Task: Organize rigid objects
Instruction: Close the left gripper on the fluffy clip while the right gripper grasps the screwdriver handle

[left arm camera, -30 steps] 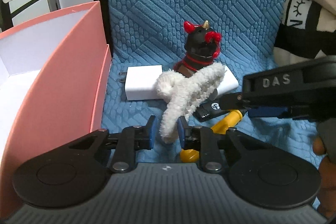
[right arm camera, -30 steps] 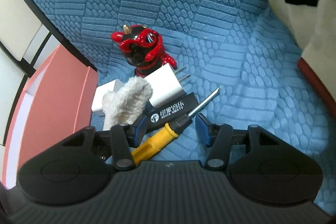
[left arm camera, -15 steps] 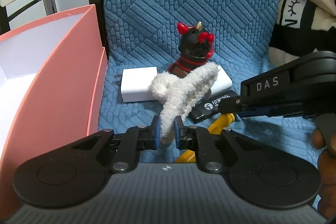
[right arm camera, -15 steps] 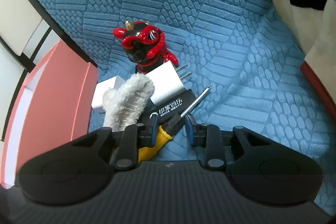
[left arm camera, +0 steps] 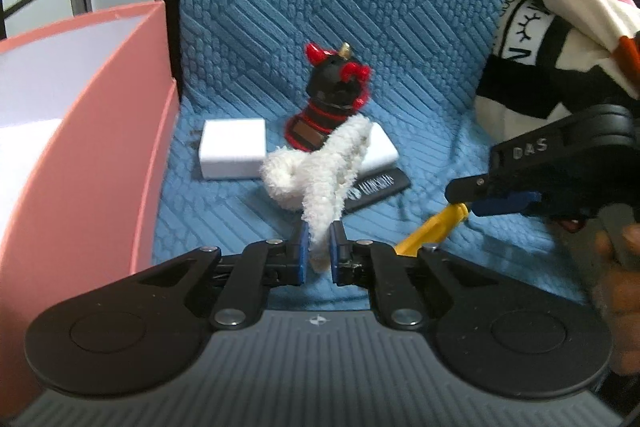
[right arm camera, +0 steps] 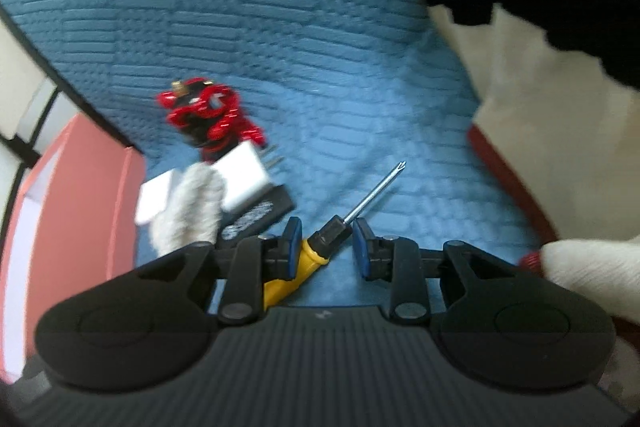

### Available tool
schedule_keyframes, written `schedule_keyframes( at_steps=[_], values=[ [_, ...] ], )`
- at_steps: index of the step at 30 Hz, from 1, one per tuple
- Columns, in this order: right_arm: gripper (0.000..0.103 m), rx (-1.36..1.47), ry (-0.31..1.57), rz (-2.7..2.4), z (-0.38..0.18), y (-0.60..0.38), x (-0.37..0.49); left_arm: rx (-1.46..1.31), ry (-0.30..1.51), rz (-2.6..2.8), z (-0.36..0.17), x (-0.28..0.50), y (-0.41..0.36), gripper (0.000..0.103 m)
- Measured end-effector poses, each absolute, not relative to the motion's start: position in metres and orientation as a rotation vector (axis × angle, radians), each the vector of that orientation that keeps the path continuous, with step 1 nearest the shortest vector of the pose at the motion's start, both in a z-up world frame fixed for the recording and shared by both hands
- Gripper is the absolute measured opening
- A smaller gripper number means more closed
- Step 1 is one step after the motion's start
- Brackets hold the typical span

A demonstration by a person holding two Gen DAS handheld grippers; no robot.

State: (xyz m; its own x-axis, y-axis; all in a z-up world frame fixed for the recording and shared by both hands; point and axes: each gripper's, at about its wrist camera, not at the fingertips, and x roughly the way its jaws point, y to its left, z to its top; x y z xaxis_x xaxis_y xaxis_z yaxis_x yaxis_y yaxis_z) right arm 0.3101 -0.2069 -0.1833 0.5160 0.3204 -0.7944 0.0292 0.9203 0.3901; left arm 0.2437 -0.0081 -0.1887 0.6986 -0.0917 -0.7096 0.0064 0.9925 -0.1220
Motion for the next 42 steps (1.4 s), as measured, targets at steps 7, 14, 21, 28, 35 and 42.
schedule_keyframes(
  at_steps=[7,14,21,28,35,42],
  values=[
    [0.035,0.397,1.016,0.157,-0.189,-0.212,0.305,-0.142,0.827,-0.088,-0.194,0.237,-0.013,0.013],
    [0.049,0.458,1.012,0.146,-0.187,-0.215,0.296,-0.158,0.839,-0.095,-0.195,0.240,-0.007,0.014],
    [0.050,0.469,1.035,0.206,-0.189,-0.200,0.289,-0.152,0.860,-0.099,-0.199,0.243,-0.008,0.015],
    [0.047,0.334,1.011,0.204,-0.191,-0.174,0.300,-0.174,0.871,-0.093,-0.203,0.245,-0.008,0.015],
    [0.031,0.232,0.994,0.183,-0.190,-0.167,0.299,-0.176,0.866,-0.091,-0.203,0.243,-0.008,0.014],
    [0.022,0.317,0.982,0.161,-0.183,-0.188,0.289,-0.183,0.861,-0.097,-0.198,0.238,-0.008,0.014]
  ],
)
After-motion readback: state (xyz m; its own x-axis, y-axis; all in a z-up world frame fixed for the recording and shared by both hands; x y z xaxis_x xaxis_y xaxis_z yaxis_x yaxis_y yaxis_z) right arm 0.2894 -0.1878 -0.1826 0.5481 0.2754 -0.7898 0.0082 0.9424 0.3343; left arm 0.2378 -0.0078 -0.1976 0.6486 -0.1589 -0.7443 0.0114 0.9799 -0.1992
